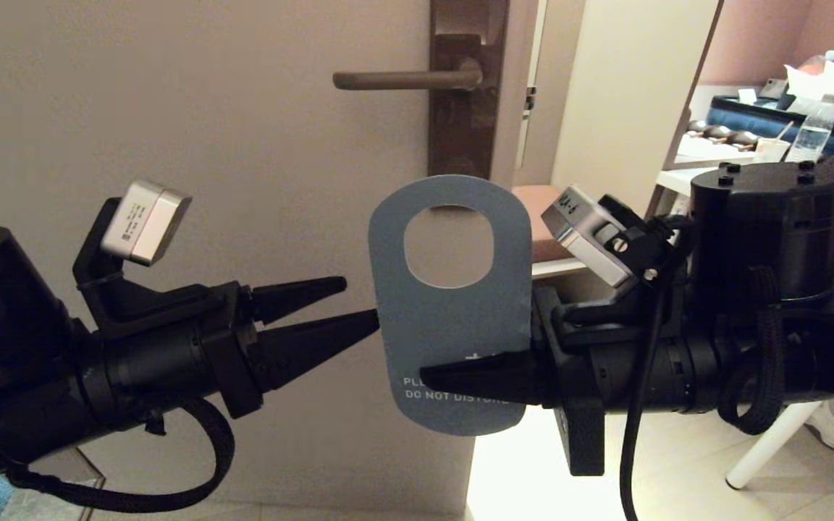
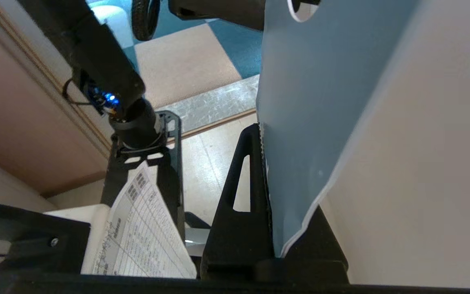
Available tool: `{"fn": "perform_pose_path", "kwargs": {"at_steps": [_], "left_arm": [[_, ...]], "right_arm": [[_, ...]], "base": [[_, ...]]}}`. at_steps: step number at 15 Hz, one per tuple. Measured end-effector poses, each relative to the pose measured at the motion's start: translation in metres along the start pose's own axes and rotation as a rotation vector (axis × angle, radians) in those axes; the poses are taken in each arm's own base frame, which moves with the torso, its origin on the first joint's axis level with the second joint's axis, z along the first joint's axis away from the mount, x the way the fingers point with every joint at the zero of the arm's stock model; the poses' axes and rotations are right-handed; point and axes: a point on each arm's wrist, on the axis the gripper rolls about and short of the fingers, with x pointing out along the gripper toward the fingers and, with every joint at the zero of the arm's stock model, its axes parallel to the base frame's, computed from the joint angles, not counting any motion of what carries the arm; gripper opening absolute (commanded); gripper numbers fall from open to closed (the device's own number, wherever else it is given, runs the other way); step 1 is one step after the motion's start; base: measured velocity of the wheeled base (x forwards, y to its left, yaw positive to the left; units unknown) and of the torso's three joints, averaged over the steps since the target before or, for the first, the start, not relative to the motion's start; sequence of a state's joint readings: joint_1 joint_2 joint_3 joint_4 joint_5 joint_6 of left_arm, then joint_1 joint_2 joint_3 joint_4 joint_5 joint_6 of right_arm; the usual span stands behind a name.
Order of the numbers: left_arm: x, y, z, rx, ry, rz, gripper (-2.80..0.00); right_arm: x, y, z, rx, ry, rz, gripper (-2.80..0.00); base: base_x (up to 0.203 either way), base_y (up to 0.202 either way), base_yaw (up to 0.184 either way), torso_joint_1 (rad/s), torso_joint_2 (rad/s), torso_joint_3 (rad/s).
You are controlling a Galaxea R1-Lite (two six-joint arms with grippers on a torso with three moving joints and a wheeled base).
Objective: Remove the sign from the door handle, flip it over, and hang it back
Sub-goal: Hand it to the other hand
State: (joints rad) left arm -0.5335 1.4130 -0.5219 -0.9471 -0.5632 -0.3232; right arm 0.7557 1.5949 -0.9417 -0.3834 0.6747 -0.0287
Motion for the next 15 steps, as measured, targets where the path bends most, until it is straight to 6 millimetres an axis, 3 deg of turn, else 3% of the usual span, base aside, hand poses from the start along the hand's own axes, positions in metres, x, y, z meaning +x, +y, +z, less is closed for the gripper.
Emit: {"fn": "perform_pose_path", "kwargs": {"at_steps": [5,15], "left_arm": [[0.001,-0.002,0.000,0.001,0.001,-0.007,0.00],[-0.009,-0.002,-0.013,0.012,-0.018,-0.007,0.00]], "right_arm": [[0.002,-0.001,-0.002,0.005,0.006,0.022,-2.80],[-0.012,-0.002,-0.001,0.005,-0.006,-0.009,-2.80]], "base": [[0.000,0.000,0.000,0.000,0.00,0.000],[0.000,0.000,0.000,0.000,0.00,0.000]]}}
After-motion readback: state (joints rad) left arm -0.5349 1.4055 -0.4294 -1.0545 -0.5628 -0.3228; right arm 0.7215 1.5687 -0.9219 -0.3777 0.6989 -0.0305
